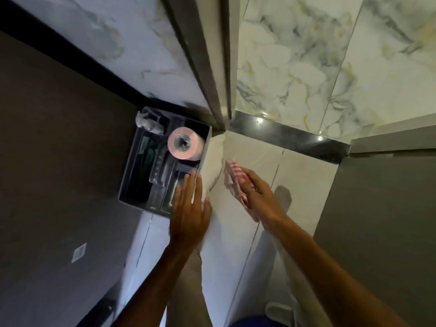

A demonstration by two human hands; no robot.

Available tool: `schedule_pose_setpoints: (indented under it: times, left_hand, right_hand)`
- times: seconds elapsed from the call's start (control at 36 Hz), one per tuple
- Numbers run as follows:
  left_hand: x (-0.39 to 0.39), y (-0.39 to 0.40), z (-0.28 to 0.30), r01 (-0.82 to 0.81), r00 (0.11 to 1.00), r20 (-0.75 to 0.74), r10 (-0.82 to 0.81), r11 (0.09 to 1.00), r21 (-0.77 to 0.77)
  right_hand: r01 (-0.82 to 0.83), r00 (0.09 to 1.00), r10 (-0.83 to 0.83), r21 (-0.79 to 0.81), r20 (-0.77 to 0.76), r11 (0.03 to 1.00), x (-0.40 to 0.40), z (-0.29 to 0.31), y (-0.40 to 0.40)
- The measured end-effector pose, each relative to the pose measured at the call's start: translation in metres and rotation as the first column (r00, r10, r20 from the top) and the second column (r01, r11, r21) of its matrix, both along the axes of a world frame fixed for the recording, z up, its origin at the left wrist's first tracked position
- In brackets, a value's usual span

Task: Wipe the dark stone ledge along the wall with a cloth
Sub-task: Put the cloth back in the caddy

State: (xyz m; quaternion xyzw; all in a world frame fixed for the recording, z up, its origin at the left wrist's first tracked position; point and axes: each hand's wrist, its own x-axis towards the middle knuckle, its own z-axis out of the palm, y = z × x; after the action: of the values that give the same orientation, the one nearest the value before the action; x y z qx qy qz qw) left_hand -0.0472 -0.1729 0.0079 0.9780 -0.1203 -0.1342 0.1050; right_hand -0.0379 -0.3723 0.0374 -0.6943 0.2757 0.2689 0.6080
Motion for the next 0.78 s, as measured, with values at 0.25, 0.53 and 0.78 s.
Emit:
schedule_pose_setpoints:
  times: [0.25,0.53,0.78]
  left_hand:
    - [0.048,0.129,-0.017,-0.056,0.998,0.032,0.054,0.997,0.051]
    - [0.097,0.156,-0.094,0.148,0.988,0.044,-0.150,0.988,0.033]
    - [0.090,0.154,-0.187,0.146,0.957,0.234,-0.169,0.983,0.113]
  right_hand:
    - [-0.007,0.994,0.016,0.083,-0.106,0.997,-0.009,-0.018,0.153]
    - [-0.213,0.972,0.159,-0.370,-0.170,0.904,0.020,-0.121,0.262]
    - [0.040,0.998,-0.009,-0.465,0.069,0.884,-0.009,-0.229,0.318]
